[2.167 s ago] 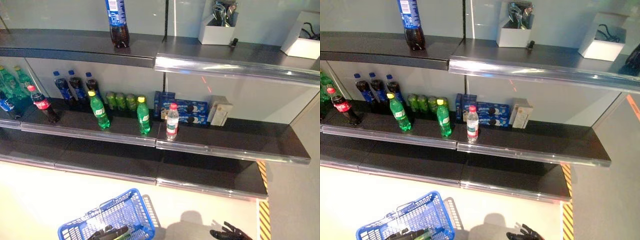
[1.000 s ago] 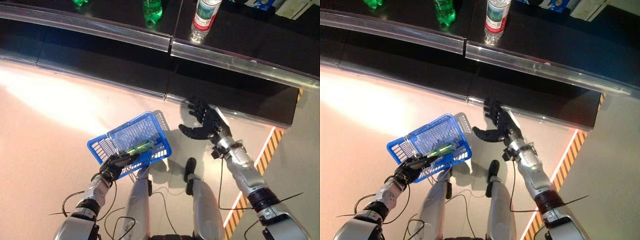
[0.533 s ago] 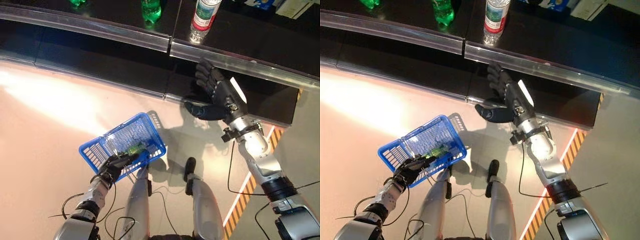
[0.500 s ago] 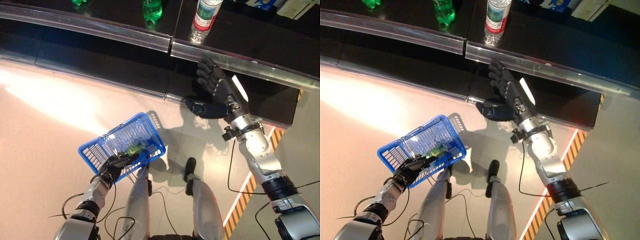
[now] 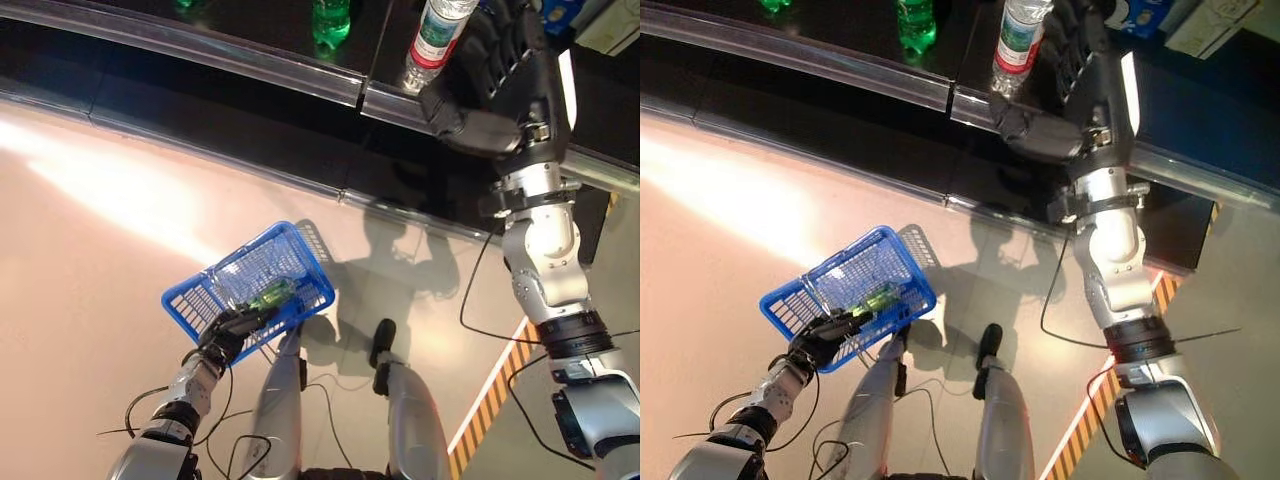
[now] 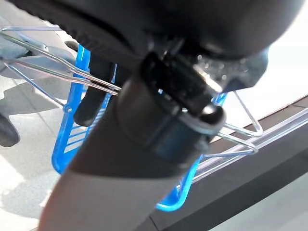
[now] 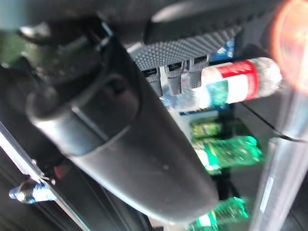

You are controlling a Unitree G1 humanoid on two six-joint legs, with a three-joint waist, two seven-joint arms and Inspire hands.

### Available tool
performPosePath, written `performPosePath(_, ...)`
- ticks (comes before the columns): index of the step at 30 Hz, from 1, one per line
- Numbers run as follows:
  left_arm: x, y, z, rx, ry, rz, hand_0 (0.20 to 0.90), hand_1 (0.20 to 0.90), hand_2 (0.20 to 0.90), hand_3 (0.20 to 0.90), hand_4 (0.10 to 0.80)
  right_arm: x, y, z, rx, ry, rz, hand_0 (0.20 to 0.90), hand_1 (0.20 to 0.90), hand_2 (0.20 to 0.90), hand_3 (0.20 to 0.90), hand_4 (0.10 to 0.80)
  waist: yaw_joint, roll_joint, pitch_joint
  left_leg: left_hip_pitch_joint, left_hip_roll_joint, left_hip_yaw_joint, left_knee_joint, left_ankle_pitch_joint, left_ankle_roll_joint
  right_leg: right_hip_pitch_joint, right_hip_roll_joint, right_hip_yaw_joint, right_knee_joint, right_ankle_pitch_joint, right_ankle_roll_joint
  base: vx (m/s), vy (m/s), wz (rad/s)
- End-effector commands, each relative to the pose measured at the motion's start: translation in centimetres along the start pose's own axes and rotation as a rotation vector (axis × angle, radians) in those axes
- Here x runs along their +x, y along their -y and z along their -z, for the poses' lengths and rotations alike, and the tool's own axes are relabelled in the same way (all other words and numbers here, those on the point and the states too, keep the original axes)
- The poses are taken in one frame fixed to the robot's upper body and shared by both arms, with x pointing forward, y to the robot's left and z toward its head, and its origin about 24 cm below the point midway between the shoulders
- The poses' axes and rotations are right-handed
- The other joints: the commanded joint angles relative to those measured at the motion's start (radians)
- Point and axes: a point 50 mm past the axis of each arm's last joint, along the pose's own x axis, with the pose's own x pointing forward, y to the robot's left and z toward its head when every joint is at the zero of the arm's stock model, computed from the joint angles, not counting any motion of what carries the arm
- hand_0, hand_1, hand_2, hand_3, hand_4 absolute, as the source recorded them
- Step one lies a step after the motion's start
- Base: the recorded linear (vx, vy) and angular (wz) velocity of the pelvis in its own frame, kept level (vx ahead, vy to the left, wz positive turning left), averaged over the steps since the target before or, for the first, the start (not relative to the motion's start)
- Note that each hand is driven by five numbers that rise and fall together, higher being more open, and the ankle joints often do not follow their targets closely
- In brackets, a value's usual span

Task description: Pick up the drink and place into the basket.

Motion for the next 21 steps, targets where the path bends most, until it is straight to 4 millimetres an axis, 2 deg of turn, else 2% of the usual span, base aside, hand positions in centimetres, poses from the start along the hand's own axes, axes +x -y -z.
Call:
performPosePath(1, -1.2, -0.1, 2.7, 0.008, -0.054, 0.078, 0.300, 0.300, 0.300, 0.200, 0.100, 2.9, 2.0, -6.8, -0.011, 0.334, 0.068, 0.900, 0.900, 0.900, 0.900, 0.800, 0.007, 0.016, -0.043, 0.018, 0.016, 0.013, 0.180, -0.184, -0.005, 0.027, -0.056, 0.001, -0.051, 0.040, 0.052, 0.000, 0.000, 0.00)
performPosePath(12, -1.2, 0.1, 3.0, 0.015, -0.071, 0.093, 0.300, 0.300, 0.300, 0.200, 0.100, 4.8, 3.4, -7.0, -0.032, 0.286, 0.149, 0.900, 0.900, 0.900, 0.900, 0.800, 0.021, 0.026, -0.042, 0.040, 0.014, 0.016, 0.165, -0.179, -0.005, 0.051, -0.063, -0.012, -0.066, 0.044, 0.049, 0.005, 0.005, 0.02)
performPosePath(21, -1.2, 0.3, 3.0, 0.021, -0.077, 0.103, 0.300, 0.300, 0.300, 0.200, 0.100, 5.6, 4.5, -6.0, -0.046, 0.204, 0.200, 0.900, 0.900, 0.900, 0.900, 0.800, 0.029, 0.033, -0.036, 0.052, 0.009, 0.017, 0.149, -0.172, -0.003, 0.057, -0.063, -0.015, -0.072, 0.049, 0.050, 0.000, 0.000, 0.00)
